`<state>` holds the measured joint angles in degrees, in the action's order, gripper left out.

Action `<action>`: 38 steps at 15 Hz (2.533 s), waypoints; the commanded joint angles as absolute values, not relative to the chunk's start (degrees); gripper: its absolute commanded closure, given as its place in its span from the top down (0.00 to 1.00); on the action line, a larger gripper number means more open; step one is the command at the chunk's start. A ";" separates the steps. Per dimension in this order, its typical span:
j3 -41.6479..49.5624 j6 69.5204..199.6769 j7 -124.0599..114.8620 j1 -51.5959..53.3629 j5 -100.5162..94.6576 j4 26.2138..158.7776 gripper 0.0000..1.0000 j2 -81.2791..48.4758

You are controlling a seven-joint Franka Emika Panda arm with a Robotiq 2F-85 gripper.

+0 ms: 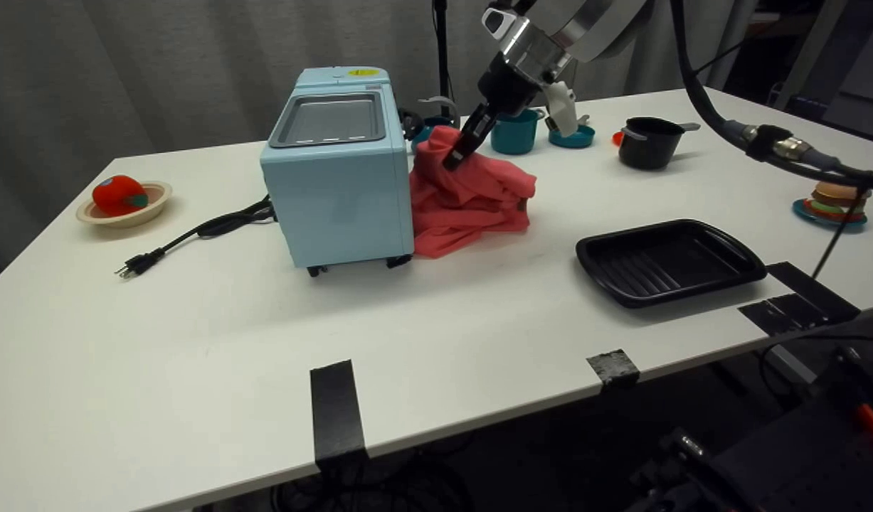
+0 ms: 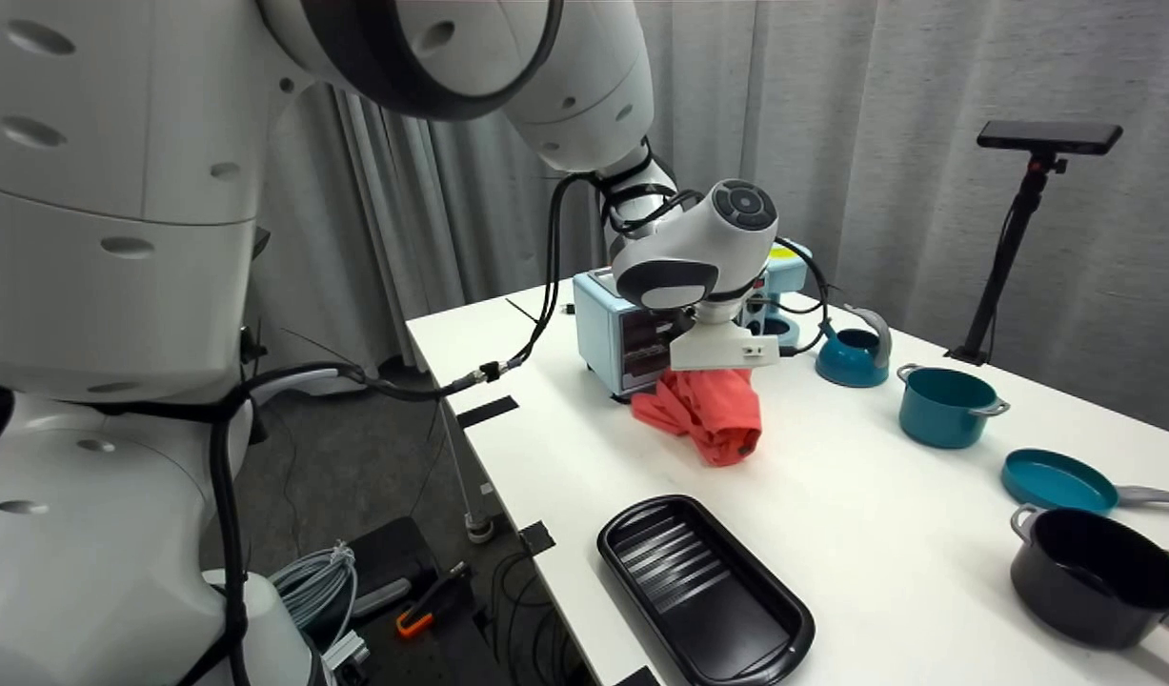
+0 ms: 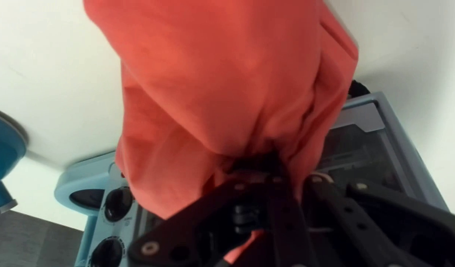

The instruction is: Fold the sweatshirt twice

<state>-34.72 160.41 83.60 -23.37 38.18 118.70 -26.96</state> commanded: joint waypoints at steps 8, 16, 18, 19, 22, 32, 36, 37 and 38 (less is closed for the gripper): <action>-19.61 145.88 79.77 -12.34 35.23 120.24 0.37 -25.69; -14.63 141.47 73.34 -8.50 30.40 121.10 0.98 -20.87; -14.31 140.69 72.46 -8.39 29.97 121.05 1.00 -19.45; -14.18 140.41 72.41 -8.33 30.04 121.04 1.00 -18.84; -14.76 142.94 74.90 -8.33 32.40 121.01 1.00 -18.17; -19.38 162.59 88.89 -8.87 42.81 118.87 1.00 -30.78; -18.44 167.11 85.71 -9.22 37.25 116.50 1.00 -37.19; -17.55 168.28 84.68 -9.18 35.41 115.54 1.00 -38.86; -16.46 169.19 83.30 -9.15 33.09 114.63 1.00 -40.17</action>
